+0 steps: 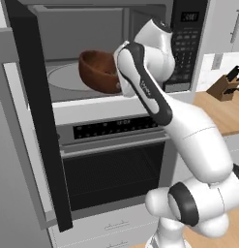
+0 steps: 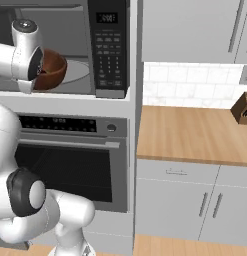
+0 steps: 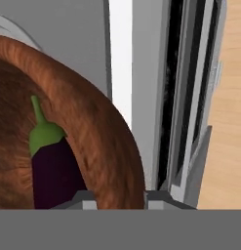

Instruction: Pick the eggplant from the sink and place it in the bowl. Then pick the bowl and place it in the microwave. Then close the microwave door and press the start button.

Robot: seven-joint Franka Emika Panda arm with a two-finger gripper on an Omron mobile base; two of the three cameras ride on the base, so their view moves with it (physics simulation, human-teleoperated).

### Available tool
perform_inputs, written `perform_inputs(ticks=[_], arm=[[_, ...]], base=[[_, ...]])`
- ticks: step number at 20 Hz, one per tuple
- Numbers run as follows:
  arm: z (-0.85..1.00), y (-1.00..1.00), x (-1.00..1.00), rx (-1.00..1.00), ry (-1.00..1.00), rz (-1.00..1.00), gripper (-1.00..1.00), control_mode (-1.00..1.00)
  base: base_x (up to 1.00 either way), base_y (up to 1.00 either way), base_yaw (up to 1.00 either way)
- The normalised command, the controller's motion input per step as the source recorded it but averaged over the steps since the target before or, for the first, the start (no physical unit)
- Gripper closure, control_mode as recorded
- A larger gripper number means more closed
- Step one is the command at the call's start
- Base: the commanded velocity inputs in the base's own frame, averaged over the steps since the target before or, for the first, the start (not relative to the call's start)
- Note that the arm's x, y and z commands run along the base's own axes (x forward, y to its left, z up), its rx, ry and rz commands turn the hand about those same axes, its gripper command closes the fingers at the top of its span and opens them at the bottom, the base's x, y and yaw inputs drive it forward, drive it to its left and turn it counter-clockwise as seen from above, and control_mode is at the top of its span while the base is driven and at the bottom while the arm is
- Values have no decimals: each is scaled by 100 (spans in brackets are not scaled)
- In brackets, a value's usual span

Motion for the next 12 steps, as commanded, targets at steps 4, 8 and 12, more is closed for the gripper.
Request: perform_inputs(ticks=[4,8,12], arm=[[0,2,70,-6,5,0,100,-100],[-1,21,56,-9,6,0,100,-100],[-2,22,42,-7,9,0,100,-100]], base=[[0,0,0],[0,0,0],[0,0,0]])
